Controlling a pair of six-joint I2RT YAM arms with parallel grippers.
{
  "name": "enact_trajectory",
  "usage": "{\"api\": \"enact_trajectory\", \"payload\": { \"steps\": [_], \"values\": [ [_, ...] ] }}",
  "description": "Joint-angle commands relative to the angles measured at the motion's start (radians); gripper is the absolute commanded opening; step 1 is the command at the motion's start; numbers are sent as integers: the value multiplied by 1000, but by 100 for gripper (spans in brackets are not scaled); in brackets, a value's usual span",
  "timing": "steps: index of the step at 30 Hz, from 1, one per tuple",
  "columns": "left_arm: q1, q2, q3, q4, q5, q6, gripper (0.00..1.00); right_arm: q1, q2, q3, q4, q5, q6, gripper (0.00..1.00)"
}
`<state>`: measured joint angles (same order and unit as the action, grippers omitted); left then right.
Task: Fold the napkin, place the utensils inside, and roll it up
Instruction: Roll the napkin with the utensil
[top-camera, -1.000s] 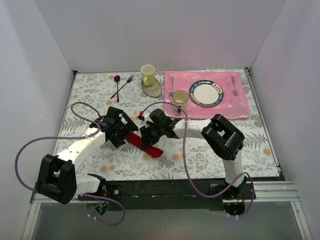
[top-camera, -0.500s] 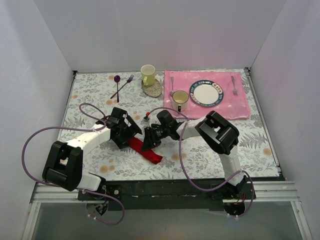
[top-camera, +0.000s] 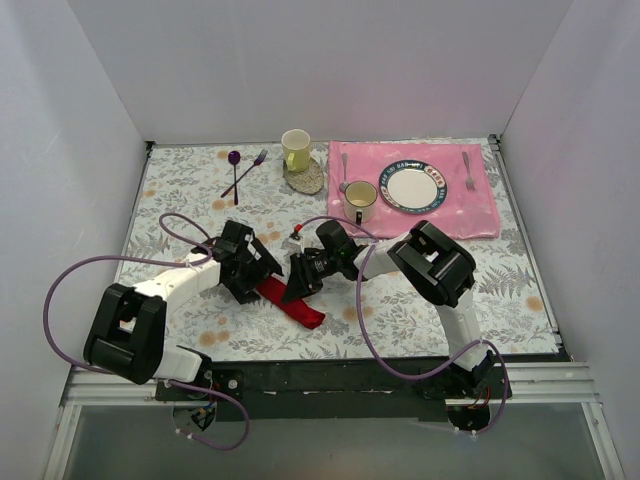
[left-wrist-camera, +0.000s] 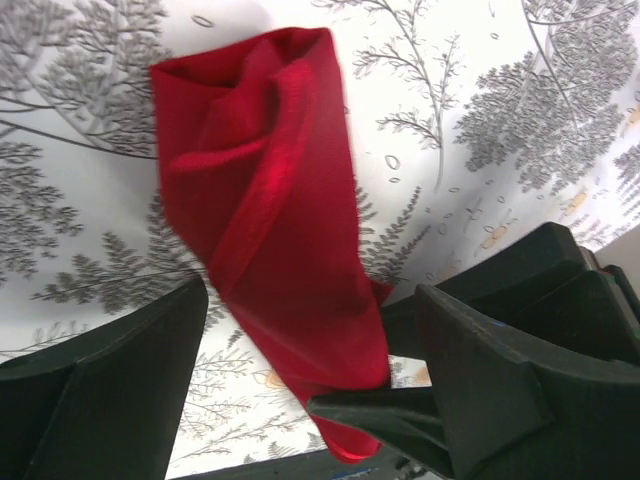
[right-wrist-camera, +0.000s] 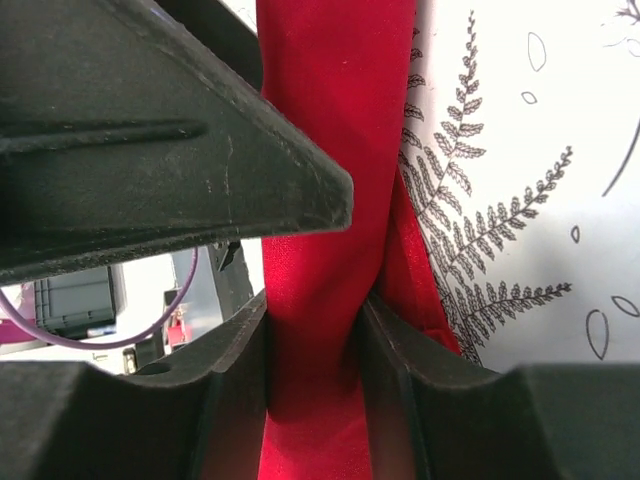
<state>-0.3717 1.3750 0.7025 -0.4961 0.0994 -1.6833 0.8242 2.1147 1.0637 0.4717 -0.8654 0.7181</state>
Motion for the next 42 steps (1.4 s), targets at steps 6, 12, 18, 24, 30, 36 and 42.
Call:
{"api": "enact_trajectory", "payload": {
  "steps": [6, 12, 18, 24, 30, 36, 42],
  "values": [
    [-9, 12, -55, 50, -10, -16, 68, -2, -36, 30, -117, 70, -120, 57],
    [-9, -17, -77, 36, -12, -6, 59, 41, -178, 122, -533, 435, -380, 70],
    [-9, -24, -74, 37, 3, -3, 50, 176, -295, 136, -659, 859, -480, 78],
    [-9, -10, -64, 39, 3, 4, 43, 309, -351, 108, -621, 1144, -536, 83],
    [-10, 10, -32, 36, 6, 7, 42, 381, -352, 114, -581, 1191, -652, 84],
    [-9, 15, -6, 18, 8, 11, 42, 406, -279, 154, -588, 1152, -695, 82],
    [-4, 4, -1, 10, 17, 8, 43, 395, -243, 151, -558, 1089, -643, 73]
  ]
}}
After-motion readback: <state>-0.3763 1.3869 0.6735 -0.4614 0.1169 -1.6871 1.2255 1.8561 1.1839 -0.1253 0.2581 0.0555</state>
